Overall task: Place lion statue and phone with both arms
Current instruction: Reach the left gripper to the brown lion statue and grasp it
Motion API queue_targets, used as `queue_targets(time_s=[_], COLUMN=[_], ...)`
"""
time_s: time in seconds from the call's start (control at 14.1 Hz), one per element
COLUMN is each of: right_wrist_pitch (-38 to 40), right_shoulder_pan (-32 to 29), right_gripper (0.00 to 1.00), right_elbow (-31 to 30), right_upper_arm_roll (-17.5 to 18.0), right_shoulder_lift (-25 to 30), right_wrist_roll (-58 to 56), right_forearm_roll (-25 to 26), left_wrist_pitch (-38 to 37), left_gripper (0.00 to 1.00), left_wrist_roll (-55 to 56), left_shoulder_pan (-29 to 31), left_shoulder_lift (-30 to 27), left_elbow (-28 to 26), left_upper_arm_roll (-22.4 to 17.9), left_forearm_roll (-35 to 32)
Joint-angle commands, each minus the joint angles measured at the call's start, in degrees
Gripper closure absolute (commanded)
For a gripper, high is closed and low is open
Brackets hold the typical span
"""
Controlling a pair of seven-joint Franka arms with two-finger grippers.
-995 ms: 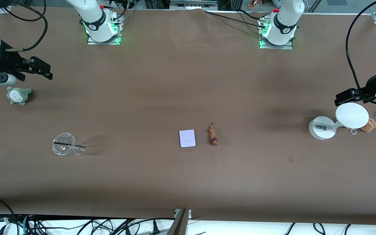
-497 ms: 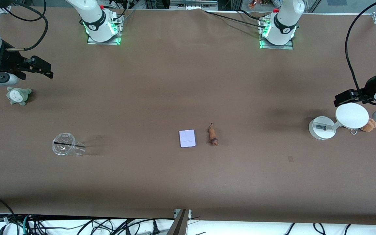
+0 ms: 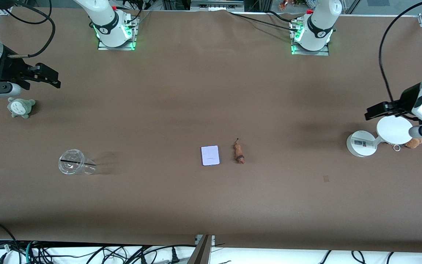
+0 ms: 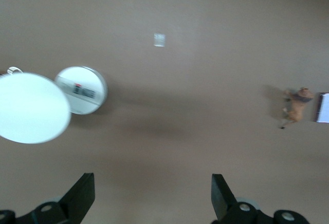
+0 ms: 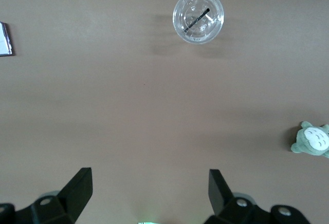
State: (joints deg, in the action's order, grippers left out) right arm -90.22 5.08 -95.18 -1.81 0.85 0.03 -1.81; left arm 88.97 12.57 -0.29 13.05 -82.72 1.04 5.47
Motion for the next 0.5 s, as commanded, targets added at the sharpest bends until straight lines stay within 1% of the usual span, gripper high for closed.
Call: queue_targets(time_s=[0.0, 0.07, 0.21, 0.36, 0.43], right_wrist_pitch=[1.1, 0.93, 0.67, 0.66, 0.66], right_shoulder_pan=[-0.51, -0.51, -0.51, -0.51, -0.51], right_gripper=[0.0, 0.0, 0.0, 0.0, 0.0], right_elbow=[0.88, 0.88, 0.88, 0.79, 0.79], right_upper_arm_roll=[0.84, 0.84, 0.84, 0.84, 0.84], right_shoulder_lift=[-0.23, -0.23, -0.32, -0.32, -0.67], right_wrist_roll=[-0.29, -0.38, -0.29, -0.29, -0.29], right_forearm_roll=[0.14, -0.03, -0.3, -0.38, -0.47], left_wrist_pitch=[3.21, 6.02, 12.69, 19.9, 22.8], left_gripper=[0.0, 0.0, 0.0, 0.0, 0.0], left_wrist_roll=[8.84, 10.87, 14.91, 20.88, 24.74], left_shoulder_pan=[-5.58, -6.64, -7.79, -11.02, -13.13], left_shoulder_lift=[2.15, 3.2, 6.27, 9.96, 11.81], left_elbow=[-0.86, -1.48, -1.66, -1.75, -1.83], left_upper_arm_roll=[0.54, 0.89, 3.86, 5.63, 5.99], left_forearm_roll=[1.12, 1.12, 1.03, 0.51, -2.19])
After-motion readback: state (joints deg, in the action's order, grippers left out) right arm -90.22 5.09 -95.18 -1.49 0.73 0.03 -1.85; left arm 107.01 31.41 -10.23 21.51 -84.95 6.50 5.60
